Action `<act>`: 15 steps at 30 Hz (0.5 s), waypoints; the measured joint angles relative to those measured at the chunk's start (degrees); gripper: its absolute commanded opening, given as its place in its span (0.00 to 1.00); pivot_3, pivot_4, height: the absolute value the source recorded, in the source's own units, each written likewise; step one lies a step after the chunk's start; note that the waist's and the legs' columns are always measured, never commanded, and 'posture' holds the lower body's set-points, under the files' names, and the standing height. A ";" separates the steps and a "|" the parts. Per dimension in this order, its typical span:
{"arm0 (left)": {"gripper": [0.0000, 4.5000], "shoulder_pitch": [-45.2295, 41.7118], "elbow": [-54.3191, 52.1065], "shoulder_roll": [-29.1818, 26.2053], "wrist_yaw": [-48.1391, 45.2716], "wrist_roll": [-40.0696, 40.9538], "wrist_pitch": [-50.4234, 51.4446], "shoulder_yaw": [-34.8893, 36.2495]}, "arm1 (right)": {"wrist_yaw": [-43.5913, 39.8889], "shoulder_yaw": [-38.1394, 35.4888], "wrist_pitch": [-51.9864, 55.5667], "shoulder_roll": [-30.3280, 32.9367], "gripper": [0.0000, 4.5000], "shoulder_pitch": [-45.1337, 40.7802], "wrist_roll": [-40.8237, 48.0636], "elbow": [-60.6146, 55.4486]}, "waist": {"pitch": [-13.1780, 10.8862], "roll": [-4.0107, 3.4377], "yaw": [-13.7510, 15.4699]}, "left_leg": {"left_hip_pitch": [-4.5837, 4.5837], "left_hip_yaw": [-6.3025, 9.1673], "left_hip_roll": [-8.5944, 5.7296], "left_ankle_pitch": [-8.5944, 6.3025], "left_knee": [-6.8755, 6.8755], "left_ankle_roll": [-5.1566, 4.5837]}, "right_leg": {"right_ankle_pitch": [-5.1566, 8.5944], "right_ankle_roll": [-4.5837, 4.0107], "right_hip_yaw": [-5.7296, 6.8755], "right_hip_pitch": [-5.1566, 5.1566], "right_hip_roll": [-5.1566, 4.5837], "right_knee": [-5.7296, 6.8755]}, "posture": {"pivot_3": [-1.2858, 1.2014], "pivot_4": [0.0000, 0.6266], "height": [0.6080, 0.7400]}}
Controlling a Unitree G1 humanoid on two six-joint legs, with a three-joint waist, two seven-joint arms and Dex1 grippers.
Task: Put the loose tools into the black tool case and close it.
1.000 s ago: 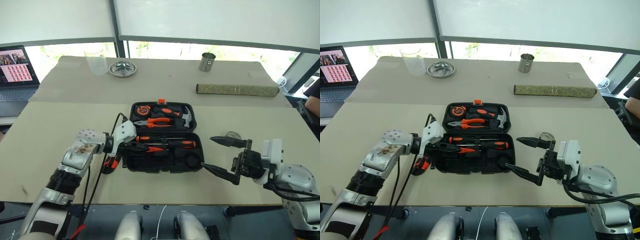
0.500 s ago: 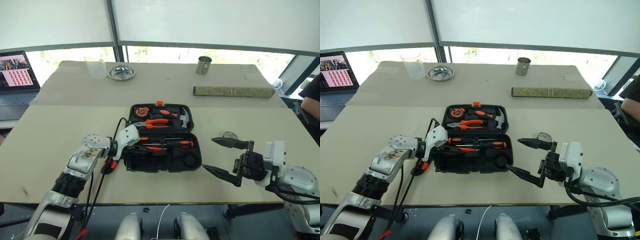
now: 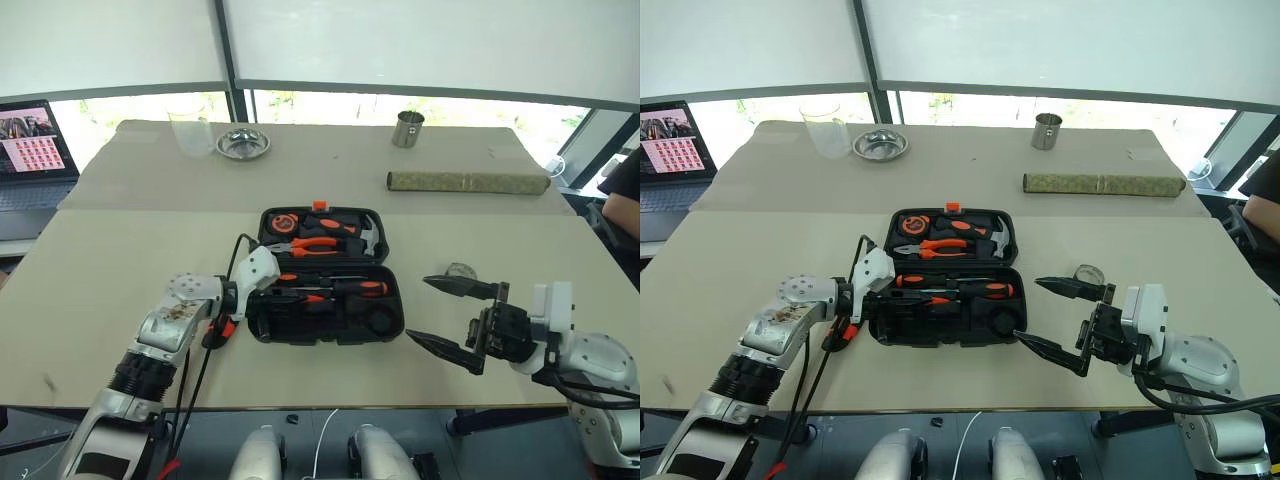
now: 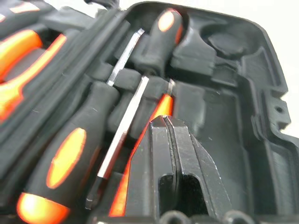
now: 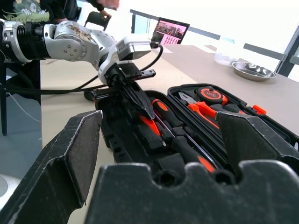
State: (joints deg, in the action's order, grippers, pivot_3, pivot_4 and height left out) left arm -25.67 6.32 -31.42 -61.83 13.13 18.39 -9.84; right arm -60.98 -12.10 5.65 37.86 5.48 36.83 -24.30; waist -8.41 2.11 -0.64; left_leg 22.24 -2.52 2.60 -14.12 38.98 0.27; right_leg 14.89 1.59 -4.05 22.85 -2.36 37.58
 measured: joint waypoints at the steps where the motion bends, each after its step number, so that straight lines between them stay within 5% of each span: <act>1: 0.01 0.00 0.29 0.01 0.13 0.00 -0.53 0.04 | 0.00 0.02 0.02 0.00 1.00 0.06 0.00 0.00 | 0.00 0.00 -0.03 | 0.01 0.00 0.00 0.00 -0.01 0.00 | 0.00 0.00 0.00 0.01 0.00 -0.01 | 0.52 0.24 1.00; 15: 0.01 0.24 0.55 -1.20 -0.57 -2.24 -2.71 -1.58 | 0.09 0.64 0.14 -0.10 1.00 -0.14 -0.14 0.20 | 0.01 -0.01 -0.11 | 0.04 -0.04 0.00 0.00 -0.05 0.00 | 0.02 0.02 -0.03 0.09 0.00 -0.01 | 0.52 0.24 1.00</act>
State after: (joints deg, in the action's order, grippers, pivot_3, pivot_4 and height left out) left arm -25.42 6.87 -32.62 -62.40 10.89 15.68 -11.41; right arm -60.89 -11.46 5.79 37.76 5.34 36.70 -24.09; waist -8.40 2.10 -0.75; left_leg 22.28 -2.56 2.61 -14.12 38.93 0.27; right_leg 14.91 1.61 -4.08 22.94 -2.36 37.57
